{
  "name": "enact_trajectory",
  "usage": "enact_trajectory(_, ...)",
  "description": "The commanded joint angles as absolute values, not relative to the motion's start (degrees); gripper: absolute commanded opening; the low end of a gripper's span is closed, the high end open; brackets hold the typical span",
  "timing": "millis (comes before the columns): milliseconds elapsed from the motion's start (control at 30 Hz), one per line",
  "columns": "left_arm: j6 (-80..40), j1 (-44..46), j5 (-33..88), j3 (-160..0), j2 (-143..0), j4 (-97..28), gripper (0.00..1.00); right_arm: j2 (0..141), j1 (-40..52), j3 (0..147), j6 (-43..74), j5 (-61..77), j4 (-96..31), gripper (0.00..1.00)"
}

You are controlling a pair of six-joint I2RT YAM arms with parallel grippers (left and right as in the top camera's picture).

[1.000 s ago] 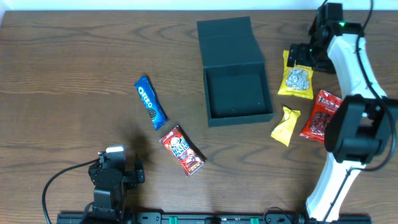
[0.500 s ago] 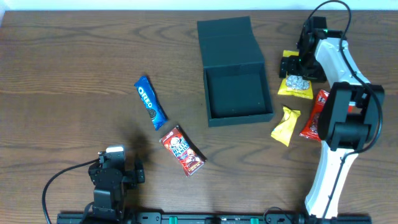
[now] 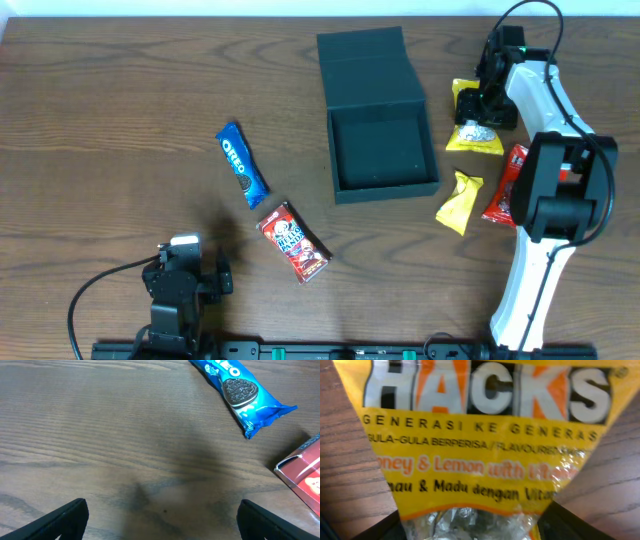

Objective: Pack container
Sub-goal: 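Close the right gripper on the yellow HACKS bag and lift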

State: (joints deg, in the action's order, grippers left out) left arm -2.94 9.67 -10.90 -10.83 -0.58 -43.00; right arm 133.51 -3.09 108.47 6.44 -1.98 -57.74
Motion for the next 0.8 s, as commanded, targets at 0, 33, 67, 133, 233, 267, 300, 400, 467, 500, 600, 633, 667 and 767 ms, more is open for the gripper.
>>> enact_trajectory(0,-2.55,9.78,-11.27,-9.69,-0.25,-43.86,0.96,134.19,-2.55,108.95,6.13,-2.09,-57.67,0.64)
enact_trajectory(33,-2.55,9.78,-11.29,-9.69,-0.25,-43.86,0.96,134.19,-2.52,108.95,6.13,-2.07,-57.67,0.63)
enact_trajectory(67,-2.55,9.78,-11.29,-9.69,-0.25,-43.86,0.96,134.19,-2.55,108.95,6.13,-2.09,-57.69,0.61)
enact_trajectory(133,-2.55,9.78,-11.29,-9.69,-0.25,-43.86,0.96,134.19,-2.55,108.95,6.17,-2.07,-57.69,0.61)
enact_trajectory(233,-2.55,9.78,-11.29,-9.69,-0.25,-43.86,0.96,134.19,-2.52,108.95,6.17,-2.07,-57.71,0.61)
enact_trajectory(267,-2.55,9.78,-11.29,-9.69,-0.25,-43.86,0.96,134.19,-2.52,108.95,6.17,-2.04,-57.80,0.60)
enact_trajectory(300,-2.55,9.78,-11.27,-9.69,-0.25,-43.86,0.96,134.19,-2.55,108.95,6.17,-2.04,-57.87,0.58)
enact_trajectory(400,-2.55,9.78,-11.27,-9.69,-0.25,-43.86,0.96,134.19,-2.52,108.95,6.17,-1.23,-57.89,0.47)
enact_trajectory(467,-2.55,9.78,-11.27,-9.69,-0.25,-43.86,0.95,134.19,-2.52,108.95,6.35,-0.80,-57.89,0.43)
enact_trajectory(500,-2.55,9.78,-11.29,-9.69,-0.25,-43.86,0.96,134.19,-2.50,108.95,6.37,-0.71,-57.89,0.43)
enact_trajectory(600,-2.55,9.78,-11.27,-9.69,-0.25,-43.86,0.96,134.19,-2.24,108.95,6.35,-0.58,-57.95,0.43)
enact_trajectory(633,-2.55,9.78,-11.29,-9.69,-0.25,-43.86,0.96,134.19,-2.13,108.95,6.35,-0.58,-58.04,0.43)
enact_trajectory(667,-2.55,9.78,-11.27,-9.69,-0.25,-43.86,0.96,134.19,-2.04,108.95,6.35,-0.58,-58.13,0.43)
enact_trajectory(767,-2.55,9.78,-11.27,-9.69,-0.25,-43.86,0.95,134.15,-1.74,108.95,6.35,-0.58,-58.30,0.37)
